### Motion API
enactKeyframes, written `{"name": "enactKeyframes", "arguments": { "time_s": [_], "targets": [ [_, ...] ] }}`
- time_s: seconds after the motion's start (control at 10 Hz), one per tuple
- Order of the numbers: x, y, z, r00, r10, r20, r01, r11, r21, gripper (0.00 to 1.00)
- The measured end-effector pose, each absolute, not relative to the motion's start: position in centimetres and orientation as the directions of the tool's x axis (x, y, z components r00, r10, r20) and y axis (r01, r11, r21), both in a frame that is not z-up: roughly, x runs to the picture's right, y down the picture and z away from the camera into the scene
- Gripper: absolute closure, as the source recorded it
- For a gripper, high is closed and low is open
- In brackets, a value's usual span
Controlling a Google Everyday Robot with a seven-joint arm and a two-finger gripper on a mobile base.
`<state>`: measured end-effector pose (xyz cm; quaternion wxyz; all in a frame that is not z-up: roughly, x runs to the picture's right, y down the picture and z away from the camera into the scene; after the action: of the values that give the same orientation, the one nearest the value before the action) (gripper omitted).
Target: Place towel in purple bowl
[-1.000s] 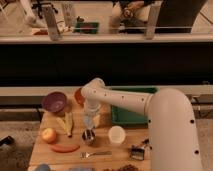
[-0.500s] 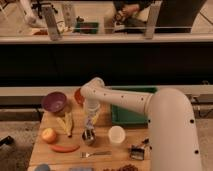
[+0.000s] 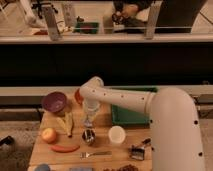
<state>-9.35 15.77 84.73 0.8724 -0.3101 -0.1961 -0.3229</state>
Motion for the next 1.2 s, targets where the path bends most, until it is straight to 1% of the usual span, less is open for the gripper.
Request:
{"name": "enactKeyframes", "arguments": {
  "time_s": [0.3, 0.5, 0.7, 1.2],
  "targets": [
    [-8.9, 11.8, 79.8, 0.719, -0.462, 0.519, 0.674, 0.646, -0.359, 1.00],
    [-8.9, 10.2, 77.6, 0.713, -0.479, 0.512, 0.673, 0.673, -0.307, 1.00],
    [-10.9, 10.0, 76.7, 0.688, -0.511, 0.515, 0.696, 0.665, -0.271, 1.00],
    [-17.2, 9.8, 76.5, 0.600, -0.599, 0.530, 0.775, 0.600, -0.200, 1.00]
  ]
}}
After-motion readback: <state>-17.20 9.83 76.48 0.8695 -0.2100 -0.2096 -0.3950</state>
